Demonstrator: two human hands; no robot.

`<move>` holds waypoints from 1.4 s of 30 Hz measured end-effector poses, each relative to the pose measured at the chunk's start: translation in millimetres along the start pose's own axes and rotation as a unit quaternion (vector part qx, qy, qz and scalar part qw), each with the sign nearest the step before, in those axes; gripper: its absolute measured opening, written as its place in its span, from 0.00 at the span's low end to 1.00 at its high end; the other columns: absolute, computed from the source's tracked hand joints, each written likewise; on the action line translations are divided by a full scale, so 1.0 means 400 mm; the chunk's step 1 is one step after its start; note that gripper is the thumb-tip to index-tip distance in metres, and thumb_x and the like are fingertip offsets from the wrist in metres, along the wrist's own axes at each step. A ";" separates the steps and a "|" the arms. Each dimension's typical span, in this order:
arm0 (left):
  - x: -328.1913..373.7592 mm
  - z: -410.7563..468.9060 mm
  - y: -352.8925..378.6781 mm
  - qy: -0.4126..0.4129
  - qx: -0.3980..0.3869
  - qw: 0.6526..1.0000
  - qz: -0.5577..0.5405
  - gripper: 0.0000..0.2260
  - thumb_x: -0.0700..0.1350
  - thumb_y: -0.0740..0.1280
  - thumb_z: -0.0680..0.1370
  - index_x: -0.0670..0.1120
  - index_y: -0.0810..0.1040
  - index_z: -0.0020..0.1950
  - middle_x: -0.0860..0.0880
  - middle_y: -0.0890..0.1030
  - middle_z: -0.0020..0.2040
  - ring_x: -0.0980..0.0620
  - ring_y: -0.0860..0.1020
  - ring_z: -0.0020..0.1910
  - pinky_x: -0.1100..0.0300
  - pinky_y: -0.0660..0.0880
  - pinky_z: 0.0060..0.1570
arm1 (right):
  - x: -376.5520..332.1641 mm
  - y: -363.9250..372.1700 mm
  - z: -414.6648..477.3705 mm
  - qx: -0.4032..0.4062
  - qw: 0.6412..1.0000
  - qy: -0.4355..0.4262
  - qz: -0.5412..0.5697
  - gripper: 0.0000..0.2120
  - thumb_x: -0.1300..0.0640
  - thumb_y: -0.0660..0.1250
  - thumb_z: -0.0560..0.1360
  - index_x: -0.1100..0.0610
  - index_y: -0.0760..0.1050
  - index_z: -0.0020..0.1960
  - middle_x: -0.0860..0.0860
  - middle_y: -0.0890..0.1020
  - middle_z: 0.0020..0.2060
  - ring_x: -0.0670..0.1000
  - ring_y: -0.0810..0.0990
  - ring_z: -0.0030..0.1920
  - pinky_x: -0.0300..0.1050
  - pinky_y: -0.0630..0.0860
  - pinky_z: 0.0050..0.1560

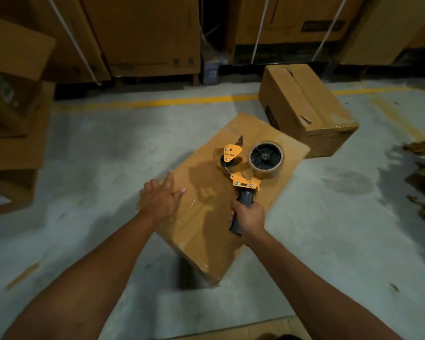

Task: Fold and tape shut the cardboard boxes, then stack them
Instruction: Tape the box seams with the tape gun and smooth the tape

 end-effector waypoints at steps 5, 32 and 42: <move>-0.098 -0.084 0.018 -0.135 -0.057 0.987 -0.072 0.36 0.68 0.49 0.80 0.52 0.43 0.81 0.36 0.63 0.74 0.36 0.64 0.72 0.44 0.63 0.68 | 0.008 0.070 -0.057 -0.100 0.994 -0.006 -0.046 0.07 0.67 0.69 0.72 0.60 0.72 0.38 0.57 0.76 0.28 0.55 0.75 0.27 0.49 0.74 0.34; -0.309 -0.341 0.060 -0.119 -0.029 0.616 -0.778 0.04 0.34 0.65 0.80 0.37 0.79 0.49 0.38 0.83 0.47 0.43 0.85 0.43 0.59 0.83 0.42 | -0.005 0.220 -0.231 -0.313 0.834 -0.183 -0.416 0.04 0.64 0.71 0.72 0.62 0.76 0.41 0.55 0.80 0.27 0.52 0.78 0.26 0.43 0.77 0.30; -0.334 -0.349 0.118 -0.233 -0.024 0.531 -0.815 0.07 0.36 0.57 0.81 0.37 0.74 0.49 0.41 0.80 0.37 0.47 0.81 0.31 0.56 0.81 0.33 | -0.013 0.243 -0.251 -0.355 0.782 -0.254 -0.445 0.06 0.63 0.73 0.73 0.63 0.77 0.47 0.59 0.84 0.32 0.57 0.82 0.31 0.47 0.80 0.34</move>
Point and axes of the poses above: each hand's wrist, its own z-axis towards the middle knuckle, its own y-axis out of the palm, x = y × z, the point moved 8 cm from there along z, towards the middle knuckle
